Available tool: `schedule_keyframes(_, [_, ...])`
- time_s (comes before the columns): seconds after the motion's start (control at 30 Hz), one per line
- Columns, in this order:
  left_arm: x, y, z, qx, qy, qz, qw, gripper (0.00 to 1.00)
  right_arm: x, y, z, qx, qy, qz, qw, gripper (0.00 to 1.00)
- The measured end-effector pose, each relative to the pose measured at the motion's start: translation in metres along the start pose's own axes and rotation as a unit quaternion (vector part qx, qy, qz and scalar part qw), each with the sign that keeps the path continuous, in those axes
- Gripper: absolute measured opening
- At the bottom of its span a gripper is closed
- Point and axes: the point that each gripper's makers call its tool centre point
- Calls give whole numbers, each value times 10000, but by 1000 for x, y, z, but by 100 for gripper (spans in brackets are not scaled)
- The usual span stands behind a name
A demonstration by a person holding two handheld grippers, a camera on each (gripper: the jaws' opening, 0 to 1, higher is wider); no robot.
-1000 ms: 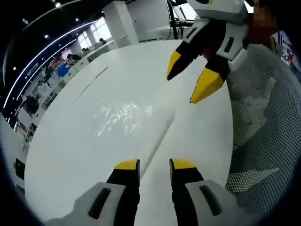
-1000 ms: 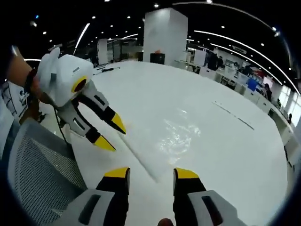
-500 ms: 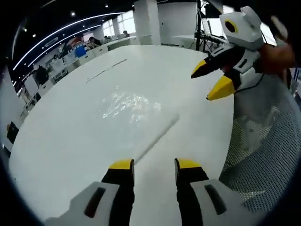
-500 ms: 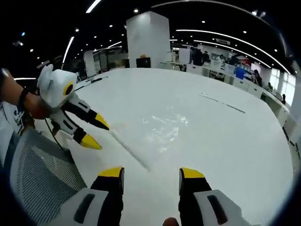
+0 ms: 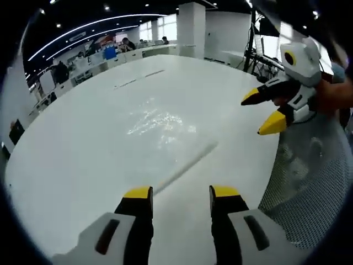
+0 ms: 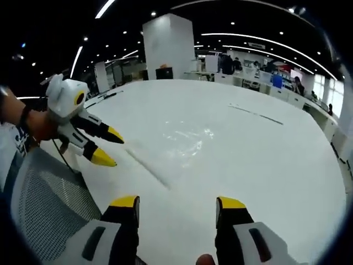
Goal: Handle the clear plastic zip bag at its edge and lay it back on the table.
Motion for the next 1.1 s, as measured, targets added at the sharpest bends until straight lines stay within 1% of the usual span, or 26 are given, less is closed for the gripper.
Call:
schedule_keyframes(0.13, [2, 5, -2, 132, -59, -20, 9999, 40, 3, 1, 5, -71, 34, 77, 9999, 57])
schedule_keyframes(0.27, [3, 11, 1, 217, -94, -101, 9997, 42, -1, 4, 6, -21, 13, 52, 10000, 60])
schedule_keyframes(0.47, [6, 9, 3, 321, -104, -90, 9994, 45, -5, 4, 6, -21, -56, 82, 9999, 64])
schedule_keyframes(0.57, [8, 10, -1, 357, -156, -102, 9992, 47, -4, 3, 5, -27, -74, 106, 9999, 67])
schedule_keyframes(0.67, [10, 10, -7, 458, -241, -69, 9986, 49, -2, 2, 5, -47, -82, 160, 9998, 68])
schedule_keyframes(0.83, [16, 9, -9, 504, -348, -37, 9981, 51, 1, -3, 4, -96, -98, 227, 9996, 71])
schedule_keyframes(0.97, [19, 13, -12, 715, -422, 7, 9965, 52, 0, -4, 3, -114, -125, 268, 9995, 73])
schedule_keyframes(1.1, [21, 17, -6, 740, -441, -29, 9963, 54, -1, -4, 1, -121, -160, 286, 9994, 75])
Point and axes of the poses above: the point that each gripper's makers call its tool centre point, and the gripper's own axes: x roughly backward along the fingers, z roughly to its right, y roughly out of its underside, and after that the axes turned 12 degrees about -x, right-handed
